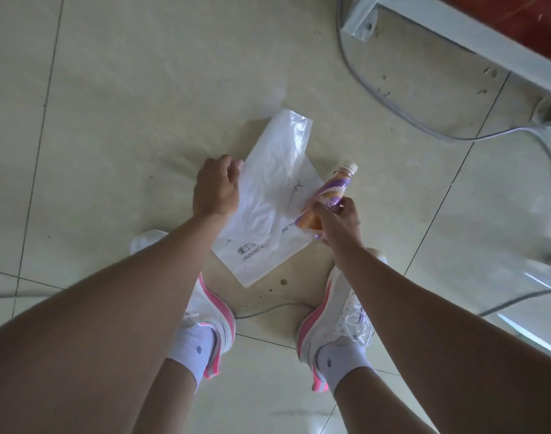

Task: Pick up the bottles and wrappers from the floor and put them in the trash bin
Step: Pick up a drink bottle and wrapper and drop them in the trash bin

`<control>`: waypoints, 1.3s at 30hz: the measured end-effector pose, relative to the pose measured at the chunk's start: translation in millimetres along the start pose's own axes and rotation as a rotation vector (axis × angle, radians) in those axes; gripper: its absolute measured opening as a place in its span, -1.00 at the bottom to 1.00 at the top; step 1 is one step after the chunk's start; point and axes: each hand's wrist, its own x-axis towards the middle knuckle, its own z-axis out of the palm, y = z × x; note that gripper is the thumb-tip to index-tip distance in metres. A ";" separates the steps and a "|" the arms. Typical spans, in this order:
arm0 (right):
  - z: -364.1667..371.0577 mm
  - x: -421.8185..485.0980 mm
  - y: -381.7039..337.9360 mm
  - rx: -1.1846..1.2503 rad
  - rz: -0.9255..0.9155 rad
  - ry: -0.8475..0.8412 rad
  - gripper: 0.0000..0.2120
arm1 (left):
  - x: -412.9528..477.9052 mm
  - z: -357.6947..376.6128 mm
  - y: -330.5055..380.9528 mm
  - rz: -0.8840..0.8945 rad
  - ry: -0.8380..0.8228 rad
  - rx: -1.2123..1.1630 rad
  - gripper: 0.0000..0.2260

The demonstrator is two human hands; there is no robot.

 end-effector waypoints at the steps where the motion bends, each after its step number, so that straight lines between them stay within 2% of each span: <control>1: -0.8 0.6 -2.5 0.000 -0.004 -0.001 -0.59 | 2.4 -1.8 -1.4 0.022 -0.059 -0.080 -0.71; 4: -5.3 0.6 -11.6 0.024 -0.020 -0.014 -0.61 | -3.5 -6.3 0.4 0.092 -0.212 -0.255 -0.76; 6: -8.7 1.3 -16.7 0.088 0.024 -0.033 -0.61 | -15.6 -5.0 3.0 0.014 -0.329 -0.322 -0.79; 9: -14.5 4.5 -23.2 0.149 0.077 -0.088 -0.67 | -28.6 3.6 -0.3 -0.110 -0.486 -0.303 -0.83; 12: -19.5 9.7 -30.2 0.145 0.067 -0.148 -0.74 | -36.5 12.2 0.4 -0.263 -0.556 -0.358 -0.66; 15: -22.1 11.3 -40.4 0.093 0.005 -0.153 -0.66 | -38.8 19.3 4.3 -0.272 -0.475 -0.349 -0.64; 18: -27.5 2.9 -54.1 0.048 -0.089 -0.137 -0.60 | -41.6 17.0 12.9 -0.272 -0.395 -0.336 -0.87; 21: -43.9 -16.5 -70.9 0.008 -0.133 -0.122 -0.54 | -51.2 -2.4 34.1 -0.284 -0.315 -0.344 -0.68; 23: -61.0 -37.0 -84.2 0.001 -0.132 -0.118 -0.51 | -62.2 -27.3 55.6 -0.294 -0.314 -0.343 -0.78; 28: -119.3 -119.2 -130.3 -0.042 -0.176 -0.110 -0.51 | -111.9 -117.5 119.0 -0.254 -0.274 -0.416 -0.73; 31: -162.6 -189.8 -165.7 -0.088 -0.238 -0.110 -0.54 | -152.1 -182.8 164.7 -0.200 -0.224 -0.408 -0.77; 34: -212.8 -270.2 -197.5 -0.103 -0.291 -0.115 -0.58 | -199.8 -250.0 217.0 -0.143 -0.220 -0.386 -0.73; 36: -247.4 -328.4 -215.1 -0.085 -0.308 -0.100 -0.50 | -235.6 -295.4 252.6 -0.104 -0.253 -0.388 -0.69; 39: -297.0 -414.7 -232.0 -0.043 -0.316 -0.028 -0.40 | -289.1 -356.4 300.7 -0.042 -0.294 -0.348 -0.75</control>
